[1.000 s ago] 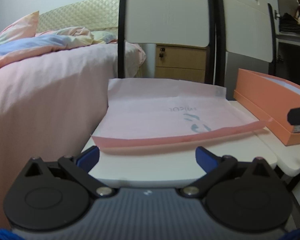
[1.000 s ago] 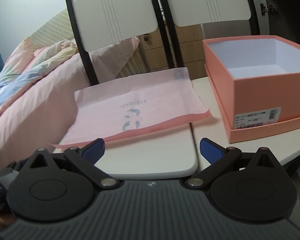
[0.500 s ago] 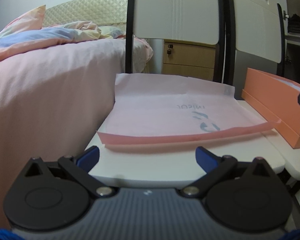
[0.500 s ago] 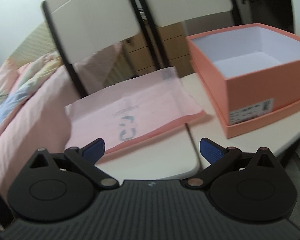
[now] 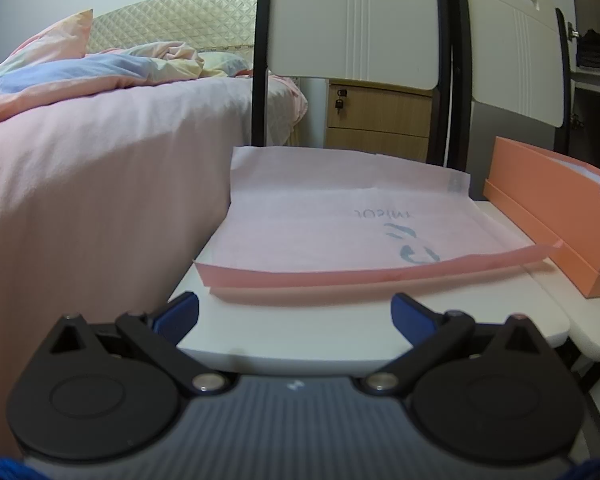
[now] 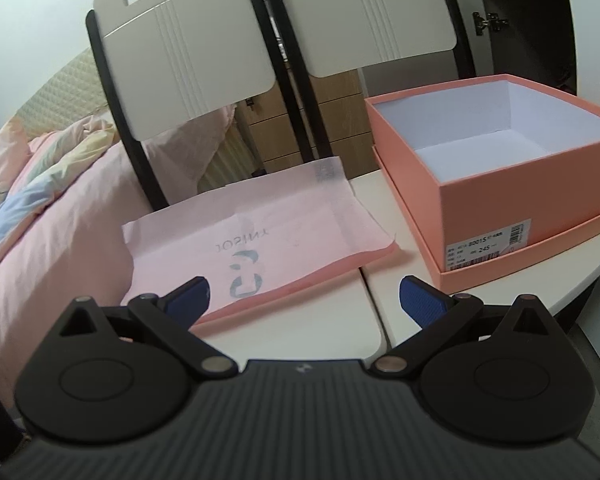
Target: Fold shopping bag
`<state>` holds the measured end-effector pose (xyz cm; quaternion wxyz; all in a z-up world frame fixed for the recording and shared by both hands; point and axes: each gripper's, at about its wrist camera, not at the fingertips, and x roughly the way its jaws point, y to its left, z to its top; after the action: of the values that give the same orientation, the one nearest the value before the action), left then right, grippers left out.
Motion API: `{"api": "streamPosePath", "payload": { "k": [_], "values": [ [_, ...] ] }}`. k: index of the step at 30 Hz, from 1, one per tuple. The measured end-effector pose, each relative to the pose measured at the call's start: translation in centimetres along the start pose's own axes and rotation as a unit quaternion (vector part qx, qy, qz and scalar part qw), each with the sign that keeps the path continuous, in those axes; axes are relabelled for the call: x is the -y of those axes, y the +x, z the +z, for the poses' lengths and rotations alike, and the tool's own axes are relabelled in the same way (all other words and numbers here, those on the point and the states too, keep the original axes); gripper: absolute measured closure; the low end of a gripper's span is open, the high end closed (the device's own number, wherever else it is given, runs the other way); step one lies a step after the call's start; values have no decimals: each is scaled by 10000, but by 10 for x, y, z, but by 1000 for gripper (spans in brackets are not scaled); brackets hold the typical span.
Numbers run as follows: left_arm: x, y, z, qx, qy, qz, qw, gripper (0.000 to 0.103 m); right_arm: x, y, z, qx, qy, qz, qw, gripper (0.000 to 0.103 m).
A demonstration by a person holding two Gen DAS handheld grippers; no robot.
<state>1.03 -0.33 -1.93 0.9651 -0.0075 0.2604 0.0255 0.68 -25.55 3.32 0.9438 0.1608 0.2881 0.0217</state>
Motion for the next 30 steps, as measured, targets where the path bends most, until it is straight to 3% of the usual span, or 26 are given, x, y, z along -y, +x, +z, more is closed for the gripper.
{"api": "streamPosePath", "payload": {
  "k": [7,10,12,15,16,18,21,23,27,30],
  "values": [
    [4,0,-1,29,108,-229,9997,0,16,-2,1,13,356,294,9989,0],
    [12,1,4,60,415,-312,9986,0,29,5,1,-116,518,451,9976,0],
    [18,0,10,149,667,-322,9971,0,31,6,0,-67,470,546,9974,0],
    [28,3,22,147,950,-572,9937,0,24,1,1,345,-270,409,9982,0],
    [32,6,26,116,1122,-682,9913,0,21,-1,2,468,-540,370,9968,0],
    [43,13,35,117,1577,-841,9838,0,23,1,6,320,-681,698,9947,0],
    [60,29,38,10,2353,-880,9679,1,33,1,14,343,-584,1717,9828,0],
    [67,42,37,-125,2706,-975,9577,4,31,6,24,260,-695,2095,9750,0],
    [70,66,33,-507,2828,-1055,9520,11,9,17,30,454,-1667,2047,9635,0],
    [64,75,31,-707,2658,-1252,9533,19,3,34,26,340,-1912,2079,9587,0]
  ]
}}
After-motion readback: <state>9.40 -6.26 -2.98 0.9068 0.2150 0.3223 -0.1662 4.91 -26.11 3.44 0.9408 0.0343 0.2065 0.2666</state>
